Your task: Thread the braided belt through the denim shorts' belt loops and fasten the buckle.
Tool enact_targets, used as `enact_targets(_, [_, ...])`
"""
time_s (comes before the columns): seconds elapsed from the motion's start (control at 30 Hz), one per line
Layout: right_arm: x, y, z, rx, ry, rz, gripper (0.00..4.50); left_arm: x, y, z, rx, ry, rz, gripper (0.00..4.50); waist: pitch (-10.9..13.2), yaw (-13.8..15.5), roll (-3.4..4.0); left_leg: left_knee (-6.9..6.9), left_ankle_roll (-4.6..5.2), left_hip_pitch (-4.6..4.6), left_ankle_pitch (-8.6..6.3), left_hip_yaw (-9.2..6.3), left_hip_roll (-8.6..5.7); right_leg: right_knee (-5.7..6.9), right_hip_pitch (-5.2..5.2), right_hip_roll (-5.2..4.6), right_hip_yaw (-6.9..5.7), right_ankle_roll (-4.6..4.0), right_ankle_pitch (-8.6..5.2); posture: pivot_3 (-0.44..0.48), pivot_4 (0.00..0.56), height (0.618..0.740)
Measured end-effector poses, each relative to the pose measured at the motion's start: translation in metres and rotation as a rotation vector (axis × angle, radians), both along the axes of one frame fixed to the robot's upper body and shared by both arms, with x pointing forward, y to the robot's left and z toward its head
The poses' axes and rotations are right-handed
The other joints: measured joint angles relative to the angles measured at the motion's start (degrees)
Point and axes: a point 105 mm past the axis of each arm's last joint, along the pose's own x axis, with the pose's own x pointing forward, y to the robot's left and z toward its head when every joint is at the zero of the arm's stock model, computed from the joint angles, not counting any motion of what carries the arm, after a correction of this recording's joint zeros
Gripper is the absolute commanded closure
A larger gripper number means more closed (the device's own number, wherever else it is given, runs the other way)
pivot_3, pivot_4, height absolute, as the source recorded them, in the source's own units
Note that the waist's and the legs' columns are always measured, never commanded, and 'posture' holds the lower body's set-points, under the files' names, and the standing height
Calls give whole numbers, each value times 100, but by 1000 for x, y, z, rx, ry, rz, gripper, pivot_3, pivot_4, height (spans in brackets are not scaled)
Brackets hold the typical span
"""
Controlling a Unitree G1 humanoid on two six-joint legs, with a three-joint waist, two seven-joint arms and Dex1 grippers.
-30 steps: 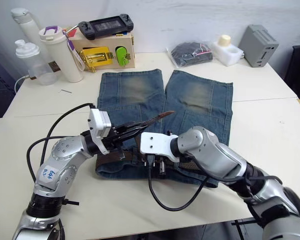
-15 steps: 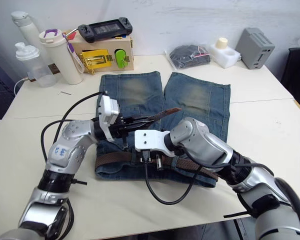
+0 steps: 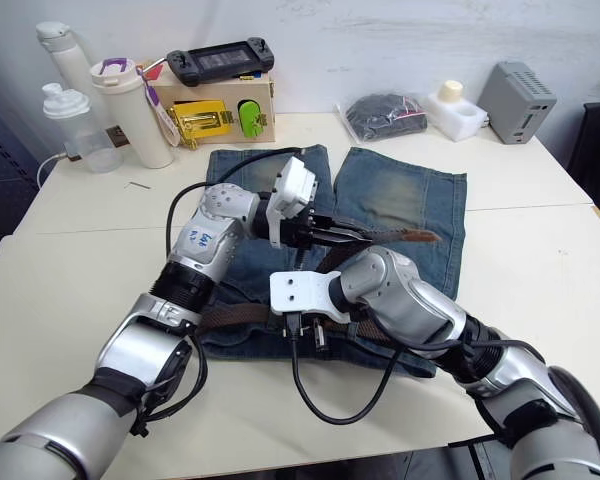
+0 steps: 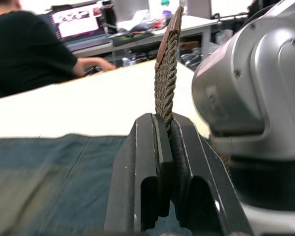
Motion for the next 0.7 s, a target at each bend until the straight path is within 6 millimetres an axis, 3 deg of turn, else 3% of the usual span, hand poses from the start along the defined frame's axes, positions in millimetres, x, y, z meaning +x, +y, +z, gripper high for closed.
enact_targets(0.2, [1, 0, -1, 40, 5, -30, 4468, 0, 12, -11, 19, -26, 22, 4500, -2, 1, 3, 0, 0, 8, 0, -10, -2, -2, 13, 1, -1, 0, 0, 0, 150, 646])
enact_targets(0.53, [7, -11, 4, 192, 49, -142, 4468, 9, 98, -31, -73, -54, 448, 4500, 2, 22, 9, 9, 1, 3, 1, -29, -5, -1, 11, 20, 10, 0, 0, 0, 150, 646])
enact_targets(0.7, [7, -12, 6, 220, 52, -169, 4468, 2, 115, -48, -76, -28, 577, 4500, 5, 71, 14, 10, 1, -4, 1, -30, -6, -1, 7, 22, 15, 0, 0, 0, 150, 646])
